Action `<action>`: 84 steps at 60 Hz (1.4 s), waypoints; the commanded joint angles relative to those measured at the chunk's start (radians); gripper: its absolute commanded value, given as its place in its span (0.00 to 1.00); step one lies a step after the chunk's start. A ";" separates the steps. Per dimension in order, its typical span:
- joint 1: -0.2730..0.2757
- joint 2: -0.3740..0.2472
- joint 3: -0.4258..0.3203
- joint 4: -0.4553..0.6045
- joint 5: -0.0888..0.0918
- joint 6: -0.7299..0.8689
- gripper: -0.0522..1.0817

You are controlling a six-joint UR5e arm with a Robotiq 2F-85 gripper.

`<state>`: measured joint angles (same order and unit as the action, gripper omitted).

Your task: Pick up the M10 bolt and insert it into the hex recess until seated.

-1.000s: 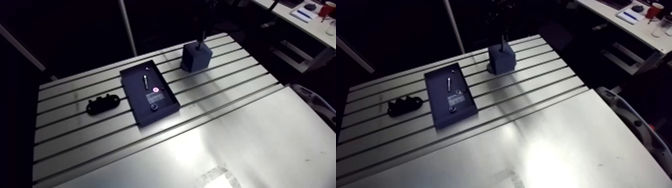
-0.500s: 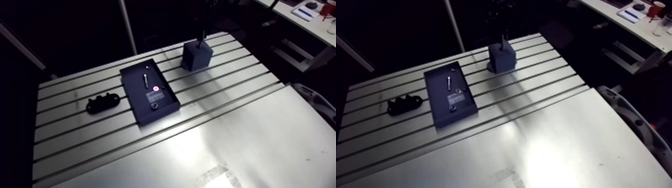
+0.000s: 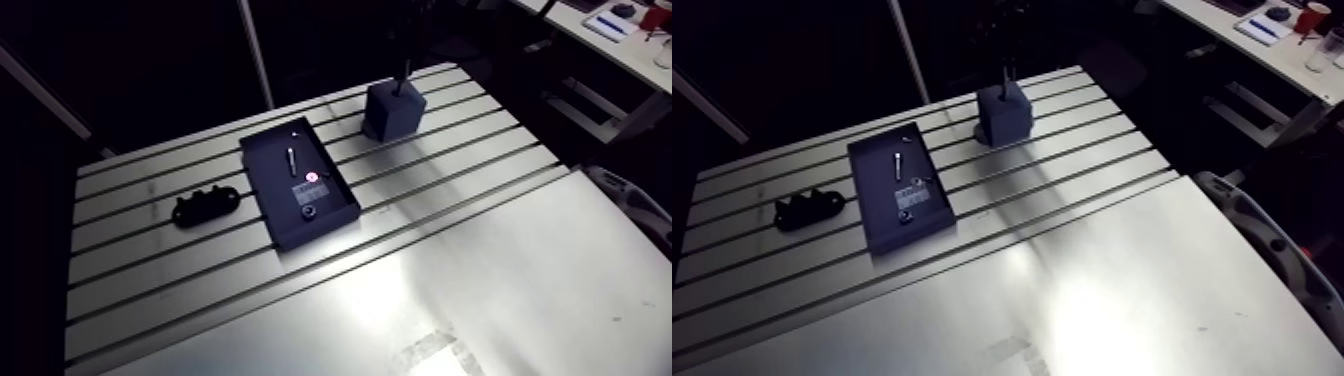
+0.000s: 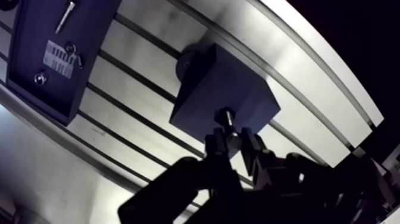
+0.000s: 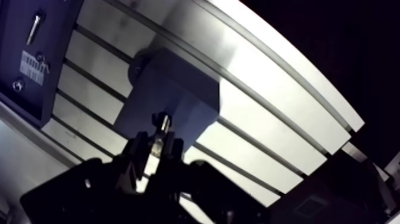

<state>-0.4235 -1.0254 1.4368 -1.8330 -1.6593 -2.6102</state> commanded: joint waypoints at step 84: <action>0.005 -0.012 0.004 0.002 0.000 0.000 0.71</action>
<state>-0.4191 -1.0391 1.4393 -1.8305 -1.6583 -2.6103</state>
